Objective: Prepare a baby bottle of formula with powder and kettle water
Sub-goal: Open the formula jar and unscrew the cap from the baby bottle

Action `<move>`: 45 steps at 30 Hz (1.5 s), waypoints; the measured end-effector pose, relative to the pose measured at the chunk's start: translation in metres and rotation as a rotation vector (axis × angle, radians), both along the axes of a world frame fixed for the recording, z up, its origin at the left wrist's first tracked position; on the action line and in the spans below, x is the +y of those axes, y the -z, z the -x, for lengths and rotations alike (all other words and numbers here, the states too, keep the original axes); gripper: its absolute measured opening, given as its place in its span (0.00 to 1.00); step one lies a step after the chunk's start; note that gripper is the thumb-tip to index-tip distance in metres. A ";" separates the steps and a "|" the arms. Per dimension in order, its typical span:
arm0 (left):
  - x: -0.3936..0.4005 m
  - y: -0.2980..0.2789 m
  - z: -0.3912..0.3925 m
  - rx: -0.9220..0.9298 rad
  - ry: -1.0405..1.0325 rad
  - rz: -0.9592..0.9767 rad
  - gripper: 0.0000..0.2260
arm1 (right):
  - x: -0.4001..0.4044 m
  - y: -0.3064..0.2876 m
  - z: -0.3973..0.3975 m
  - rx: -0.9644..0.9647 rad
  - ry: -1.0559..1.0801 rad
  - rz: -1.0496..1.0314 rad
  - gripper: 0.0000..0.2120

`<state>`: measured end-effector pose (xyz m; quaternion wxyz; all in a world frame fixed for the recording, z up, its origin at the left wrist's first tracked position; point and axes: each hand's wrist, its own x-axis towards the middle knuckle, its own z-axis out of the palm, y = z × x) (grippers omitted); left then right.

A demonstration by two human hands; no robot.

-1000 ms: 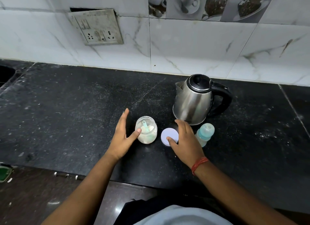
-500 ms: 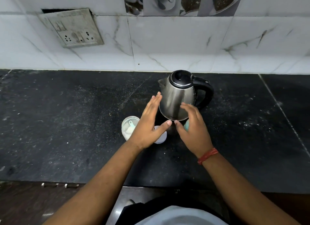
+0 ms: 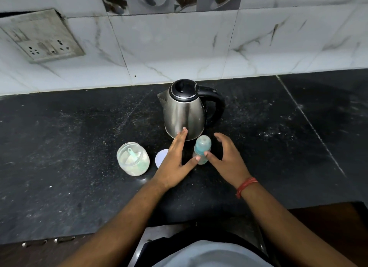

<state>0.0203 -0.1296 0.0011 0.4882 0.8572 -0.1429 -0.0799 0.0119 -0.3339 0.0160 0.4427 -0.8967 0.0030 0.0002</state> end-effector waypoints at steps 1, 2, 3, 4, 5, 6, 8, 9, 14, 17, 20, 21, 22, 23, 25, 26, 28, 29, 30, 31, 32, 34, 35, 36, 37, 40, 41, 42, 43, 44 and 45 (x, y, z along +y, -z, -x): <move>0.000 0.001 -0.001 0.005 -0.002 -0.001 0.43 | 0.001 0.000 -0.002 0.020 -0.012 -0.001 0.33; -0.001 0.001 -0.001 0.011 -0.004 -0.004 0.44 | 0.003 0.000 -0.004 0.038 -0.024 -0.005 0.34; -0.001 0.001 -0.002 0.020 -0.007 -0.006 0.44 | 0.005 0.000 -0.006 0.053 -0.034 -0.012 0.34; 0.000 0.001 -0.002 0.027 -0.010 -0.008 0.45 | 0.007 -0.001 -0.008 0.060 -0.044 -0.023 0.34; 0.000 0.000 -0.003 0.031 -0.008 -0.014 0.45 | 0.009 -0.001 -0.009 0.060 -0.053 -0.036 0.32; 0.001 -0.001 -0.002 0.031 -0.004 -0.026 0.45 | 0.011 -0.002 -0.010 0.053 -0.063 -0.045 0.30; 0.004 -0.003 -0.002 0.029 0.010 -0.054 0.46 | 0.013 -0.004 -0.011 0.034 -0.076 -0.037 0.25; 0.006 -0.003 -0.003 0.030 0.011 -0.060 0.46 | 0.014 -0.004 -0.012 0.025 -0.078 -0.025 0.23; 0.017 -0.003 0.000 0.035 0.003 -0.068 0.43 | 0.024 -0.008 -0.014 -0.006 -0.079 -0.039 0.23; 0.023 -0.005 0.004 0.024 -0.016 -0.054 0.41 | 0.035 -0.014 -0.016 0.006 -0.123 -0.144 0.22; 0.027 -0.009 0.004 0.072 -0.018 0.004 0.39 | 0.047 -0.020 -0.015 0.040 -0.163 -0.313 0.21; 0.029 -0.010 0.004 0.075 -0.023 0.009 0.37 | 0.051 -0.021 -0.015 0.057 -0.170 -0.369 0.20; 0.031 -0.011 0.005 0.064 -0.034 -0.006 0.34 | 0.055 -0.022 -0.014 0.076 -0.175 -0.418 0.20; 0.032 -0.013 0.005 0.043 -0.044 -0.033 0.32 | 0.058 -0.022 -0.013 0.086 -0.180 -0.451 0.19; 0.034 -0.014 0.006 -0.005 -0.056 -0.099 0.27 | 0.062 -0.020 -0.014 0.084 -0.182 -0.458 0.16; 0.035 -0.015 0.006 -0.031 -0.054 -0.138 0.25 | 0.063 -0.019 -0.015 0.073 -0.174 -0.424 0.14; 0.036 -0.015 0.006 -0.102 -0.039 -0.230 0.24 | 0.064 -0.020 -0.017 0.041 -0.149 -0.289 0.13; 0.036 -0.014 0.006 -0.134 -0.029 -0.278 0.24 | 0.064 -0.020 -0.018 0.028 -0.135 -0.226 0.13; 0.035 -0.013 0.005 -0.155 -0.022 -0.315 0.25 | 0.065 -0.020 -0.019 0.024 -0.125 -0.185 0.13; 0.034 -0.013 0.005 -0.168 -0.020 -0.339 0.25 | 0.065 -0.020 -0.020 0.026 -0.116 -0.158 0.13; 0.034 -0.013 0.005 -0.169 -0.021 -0.351 0.25 | 0.065 -0.021 -0.021 0.031 -0.108 -0.140 0.12; 0.034 -0.013 0.004 -0.159 -0.019 -0.348 0.25 | 0.065 -0.022 -0.022 0.043 -0.098 -0.137 0.12; 0.034 -0.013 0.004 -0.152 -0.015 -0.336 0.25 | 0.064 -0.022 -0.022 0.047 -0.100 -0.152 0.12; 0.033 -0.014 0.005 -0.139 -0.011 -0.316 0.25 | 0.063 -0.024 -0.022 0.045 -0.107 -0.168 0.11; 0.033 -0.015 0.005 -0.118 -0.005 -0.290 0.24 | 0.062 -0.025 -0.023 0.038 -0.116 -0.180 0.11; 0.031 -0.017 0.005 -0.045 0.018 -0.201 0.22 | 0.060 -0.028 -0.023 0.030 -0.142 -0.208 0.10; 0.031 -0.018 0.005 -0.017 0.031 -0.169 0.22 | 0.059 -0.028 -0.023 0.032 -0.151 -0.223 0.09; 0.031 -0.019 0.004 0.026 0.046 -0.129 0.21 | 0.058 -0.029 -0.023 0.031 -0.161 -0.245 0.08; 0.031 -0.019 0.004 0.080 0.055 -0.072 0.20 | 0.057 -0.031 -0.022 0.027 -0.168 -0.279 0.07; 0.032 -0.019 0.004 0.137 0.059 -0.006 0.18 | 0.056 -0.033 -0.022 0.019 -0.162 -0.324 0.06; 0.033 -0.018 0.004 0.179 0.060 0.049 0.17 | 0.053 -0.036 -0.024 0.007 -0.136 -0.379 0.05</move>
